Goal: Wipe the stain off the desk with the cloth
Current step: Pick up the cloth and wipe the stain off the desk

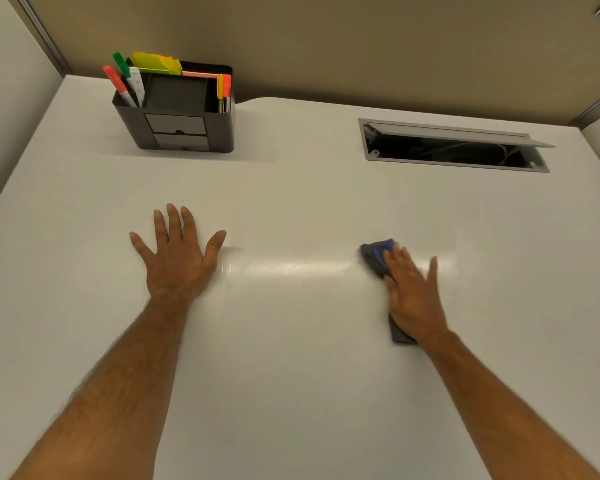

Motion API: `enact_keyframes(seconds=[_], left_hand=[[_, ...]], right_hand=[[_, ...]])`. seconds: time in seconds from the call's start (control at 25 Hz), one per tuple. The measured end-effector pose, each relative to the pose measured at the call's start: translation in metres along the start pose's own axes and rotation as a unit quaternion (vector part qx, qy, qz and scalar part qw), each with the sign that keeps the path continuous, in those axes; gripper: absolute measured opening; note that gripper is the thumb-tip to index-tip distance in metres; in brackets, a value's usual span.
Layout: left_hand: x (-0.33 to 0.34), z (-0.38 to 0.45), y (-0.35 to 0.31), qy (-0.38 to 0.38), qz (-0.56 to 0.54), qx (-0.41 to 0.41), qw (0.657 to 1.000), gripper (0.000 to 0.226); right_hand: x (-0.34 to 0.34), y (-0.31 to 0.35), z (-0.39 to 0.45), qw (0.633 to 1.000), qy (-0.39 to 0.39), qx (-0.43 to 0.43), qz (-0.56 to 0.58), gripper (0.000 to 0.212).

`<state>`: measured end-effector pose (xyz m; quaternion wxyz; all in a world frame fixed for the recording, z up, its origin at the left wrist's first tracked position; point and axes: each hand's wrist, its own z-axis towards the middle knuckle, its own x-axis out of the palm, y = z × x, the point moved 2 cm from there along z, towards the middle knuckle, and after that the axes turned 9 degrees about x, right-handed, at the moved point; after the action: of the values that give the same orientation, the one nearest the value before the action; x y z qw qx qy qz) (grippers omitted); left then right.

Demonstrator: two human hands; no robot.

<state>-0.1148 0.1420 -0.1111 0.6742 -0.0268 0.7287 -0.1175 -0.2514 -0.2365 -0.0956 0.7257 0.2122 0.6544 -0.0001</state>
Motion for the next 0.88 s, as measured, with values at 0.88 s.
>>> enact_keyframes(seconds=[0.88], left_hand=[[-0.005,0.002,-0.001,-0.026,-0.051,-0.027,0.998,0.069]], right_hand=[[0.079,0.232,0.009,0.991,0.075,-0.110,0.034,0.055]])
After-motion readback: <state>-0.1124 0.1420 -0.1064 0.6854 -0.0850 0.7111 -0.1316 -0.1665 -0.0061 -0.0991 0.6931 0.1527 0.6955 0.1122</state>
